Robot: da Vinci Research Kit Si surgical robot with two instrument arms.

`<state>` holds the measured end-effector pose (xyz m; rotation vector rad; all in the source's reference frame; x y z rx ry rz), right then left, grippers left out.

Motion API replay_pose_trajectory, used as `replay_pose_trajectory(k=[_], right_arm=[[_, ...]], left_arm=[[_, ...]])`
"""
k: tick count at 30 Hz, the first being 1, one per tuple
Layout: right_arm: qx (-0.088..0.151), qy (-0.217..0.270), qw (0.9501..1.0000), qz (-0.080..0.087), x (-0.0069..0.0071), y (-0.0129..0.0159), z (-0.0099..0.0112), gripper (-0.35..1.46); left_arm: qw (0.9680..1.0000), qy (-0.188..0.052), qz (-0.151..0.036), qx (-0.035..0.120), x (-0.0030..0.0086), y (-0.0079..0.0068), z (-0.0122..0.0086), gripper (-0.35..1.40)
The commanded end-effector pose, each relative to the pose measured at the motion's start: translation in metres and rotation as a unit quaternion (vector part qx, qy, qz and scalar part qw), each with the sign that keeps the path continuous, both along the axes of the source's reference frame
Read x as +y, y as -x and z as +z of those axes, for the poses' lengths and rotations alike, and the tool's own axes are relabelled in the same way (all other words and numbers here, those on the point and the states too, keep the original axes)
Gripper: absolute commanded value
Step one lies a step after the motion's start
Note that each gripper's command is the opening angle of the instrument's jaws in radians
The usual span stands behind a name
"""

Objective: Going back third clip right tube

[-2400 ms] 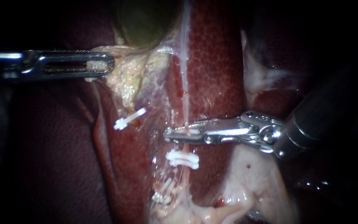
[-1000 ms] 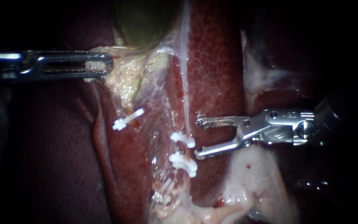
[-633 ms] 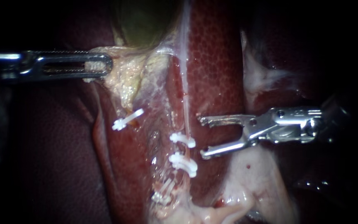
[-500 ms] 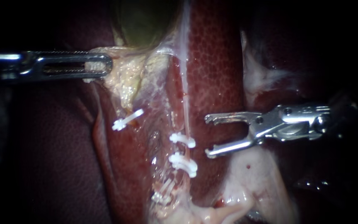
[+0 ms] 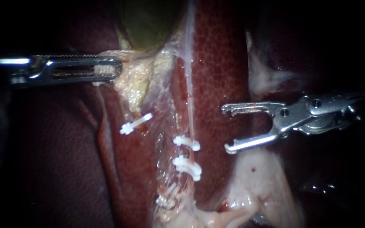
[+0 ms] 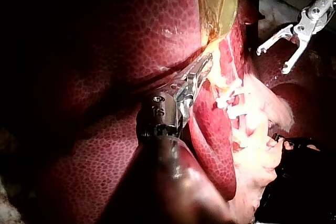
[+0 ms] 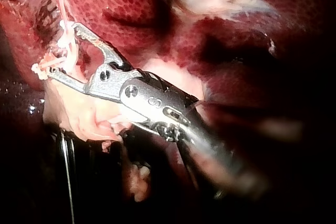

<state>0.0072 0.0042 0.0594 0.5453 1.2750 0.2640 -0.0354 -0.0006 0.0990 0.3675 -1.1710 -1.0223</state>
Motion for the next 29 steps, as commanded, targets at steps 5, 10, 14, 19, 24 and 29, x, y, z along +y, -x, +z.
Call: replay_pose_trajectory(k=[5,10,14,19,24,29], right_arm=[[0.0,0.0,1.0,0.0,0.0,0.0,0.0,0.6],[0.0,0.0,1.0,0.0,0.0,0.0,0.0,0.6],[0.001,0.0,1.0,0.001,0.0,0.0,0.0,0.6],[0.002,0.0,1.0,0.002,0.0,-0.0001,0.0,0.6],[0.005,0.002,1.0,0.003,0.0,-0.0002,0.0,0.6],[0.006,0.008,1.0,0.002,0.0001,-0.0003,-0.0001,0.6]], left_arm=[[0.9999,-0.002,0.013,0.006,-0.0007,0.0016,0.0018,-0.35],[0.9997,-0.011,0.019,0.013,-0.0014,0.0032,0.0038,-0.35],[0.9994,-0.014,0.025,0.018,-0.0019,0.004,0.0048,-0.35],[0.9992,-0.015,0.029,0.022,-0.0023,0.0045,0.0053,-0.35],[0.9992,-0.015,0.031,0.021,-0.0023,0.0046,0.0053,-0.35],[0.9992,-0.018,0.029,0.02,-0.0023,0.0045,0.0053,-0.35]])
